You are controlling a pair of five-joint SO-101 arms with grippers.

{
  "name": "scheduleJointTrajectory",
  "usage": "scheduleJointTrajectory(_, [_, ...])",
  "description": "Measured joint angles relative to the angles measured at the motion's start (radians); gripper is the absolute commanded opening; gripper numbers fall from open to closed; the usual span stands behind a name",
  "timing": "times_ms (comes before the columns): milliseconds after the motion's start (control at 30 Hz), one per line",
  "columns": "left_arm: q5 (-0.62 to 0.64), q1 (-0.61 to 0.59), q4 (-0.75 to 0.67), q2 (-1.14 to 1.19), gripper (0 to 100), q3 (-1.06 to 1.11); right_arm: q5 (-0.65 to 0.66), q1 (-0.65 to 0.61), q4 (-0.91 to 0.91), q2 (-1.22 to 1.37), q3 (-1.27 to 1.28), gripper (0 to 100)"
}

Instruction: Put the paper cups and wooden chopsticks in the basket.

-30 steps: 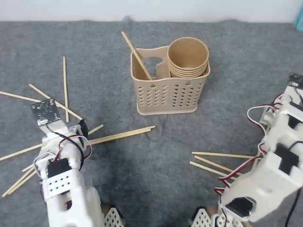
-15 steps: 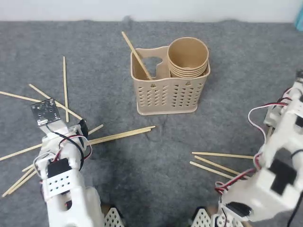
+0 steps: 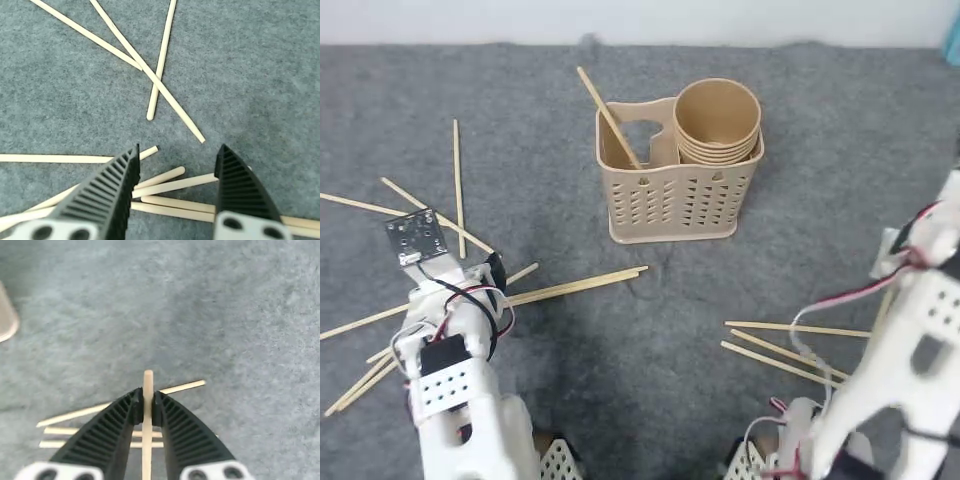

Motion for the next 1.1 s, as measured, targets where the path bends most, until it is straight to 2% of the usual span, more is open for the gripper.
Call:
scheduleJointTrajectory(267, [0.0, 0.0, 0.0, 0.0, 23, 0.0, -0.13, -0.216, 0.006, -0.359, 0.077, 0.8])
scheduleJointTrajectory(433, [0.0, 0.0, 0.0, 0.0, 23, 0.0, -0.212, -0.327, -0.126, -0.463, 0.077, 0.8])
scheduleJointTrajectory(600, [0.0, 0.0, 0.0, 0.0, 23, 0.0, -0.276, -0.419, -0.339, -0.465, 0.078, 0.8])
scheduleJointTrajectory(833, [0.0, 0.0, 0.0, 0.0, 23, 0.0, -0.296, -0.624, -0.703, -0.456, 0.078, 0.8])
scheduleJointTrajectory(1100, [0.0, 0.0, 0.0, 0.0, 23, 0.0, -0.296, -0.73, -1.122, -0.391, 0.043, 0.8])
